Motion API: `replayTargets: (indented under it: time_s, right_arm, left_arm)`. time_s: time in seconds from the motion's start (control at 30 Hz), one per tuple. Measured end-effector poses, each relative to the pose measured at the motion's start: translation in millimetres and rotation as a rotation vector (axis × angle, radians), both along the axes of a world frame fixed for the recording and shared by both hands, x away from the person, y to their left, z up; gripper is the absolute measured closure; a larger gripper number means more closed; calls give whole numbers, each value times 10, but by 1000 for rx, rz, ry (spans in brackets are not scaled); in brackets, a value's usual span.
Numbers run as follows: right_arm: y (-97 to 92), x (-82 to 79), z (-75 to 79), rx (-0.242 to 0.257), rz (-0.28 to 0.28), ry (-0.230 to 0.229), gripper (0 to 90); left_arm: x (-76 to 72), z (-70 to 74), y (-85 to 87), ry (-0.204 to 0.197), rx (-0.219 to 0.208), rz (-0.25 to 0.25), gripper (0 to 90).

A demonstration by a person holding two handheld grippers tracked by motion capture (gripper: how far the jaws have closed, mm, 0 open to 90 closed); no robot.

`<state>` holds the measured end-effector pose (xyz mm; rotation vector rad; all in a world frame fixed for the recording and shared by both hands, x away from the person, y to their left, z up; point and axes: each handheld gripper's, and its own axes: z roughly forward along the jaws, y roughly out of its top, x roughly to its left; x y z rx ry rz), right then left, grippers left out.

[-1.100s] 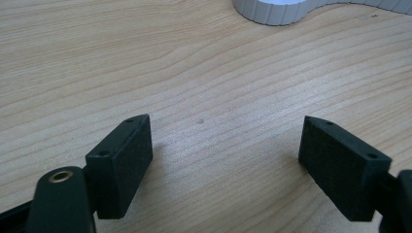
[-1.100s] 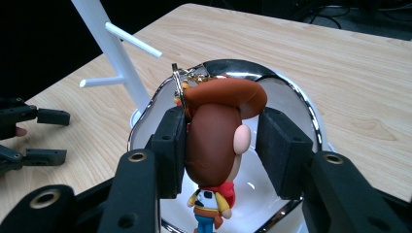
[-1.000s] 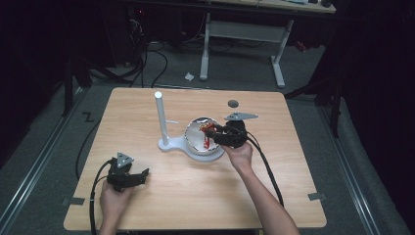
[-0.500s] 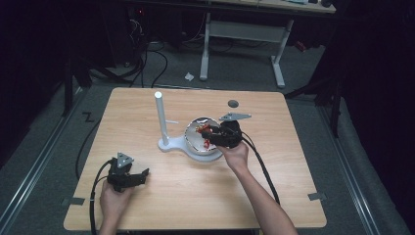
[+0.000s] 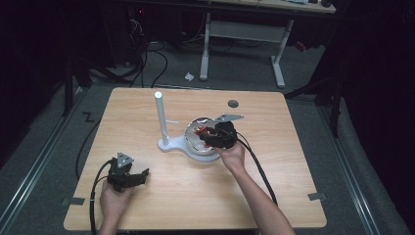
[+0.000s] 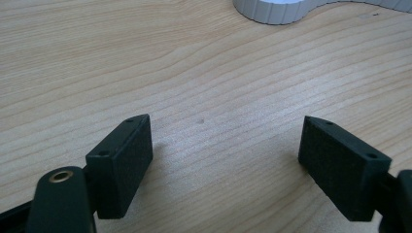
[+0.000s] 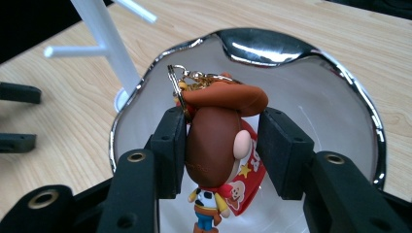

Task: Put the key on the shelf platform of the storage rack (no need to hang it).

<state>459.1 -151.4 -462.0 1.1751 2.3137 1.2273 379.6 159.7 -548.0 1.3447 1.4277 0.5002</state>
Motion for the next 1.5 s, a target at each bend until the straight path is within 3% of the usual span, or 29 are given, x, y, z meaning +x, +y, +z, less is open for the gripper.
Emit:
replayTargets:
  time_s: [0.13,0.7,0.77,0.9,1.5]
  right_arm:
    - [18,12,-28,-24,-2,1,547]
    - [-28,-26,0,-2,13,8,397]
    - [-51,-47,31,-7,11,-15,394]
    - [-131,-88,85,28,-7,-42,409]
    - [-440,-223,258,48,-55,-85,468]
  left_arm:
    - [0,0,0,0,-1,0,204]
    - [0,0,1,0,-2,0,204]
    - [0,0,0,0,-1,0,204]
    - [0,0,0,0,0,0,204]
    - [0,0,0,0,0,0,204]
